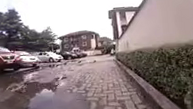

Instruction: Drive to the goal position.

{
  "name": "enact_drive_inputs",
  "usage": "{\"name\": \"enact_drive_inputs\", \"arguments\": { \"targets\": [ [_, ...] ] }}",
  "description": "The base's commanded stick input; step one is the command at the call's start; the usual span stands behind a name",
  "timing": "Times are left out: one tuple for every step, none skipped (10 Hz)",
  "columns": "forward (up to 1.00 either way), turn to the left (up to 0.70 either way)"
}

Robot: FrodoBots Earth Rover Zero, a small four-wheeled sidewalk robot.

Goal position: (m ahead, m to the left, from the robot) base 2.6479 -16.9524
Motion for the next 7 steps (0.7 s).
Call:
{"name": "enact_drive_inputs", "arguments": {
  "targets": [
    [0.69, 0.03],
    [0.69, 0.03],
    [0.69, 0.03],
    [0.69, 0.03],
    [0.69, 0.03],
    [0.69, 0.03],
    [0.69, 0.03]
  ]
}}
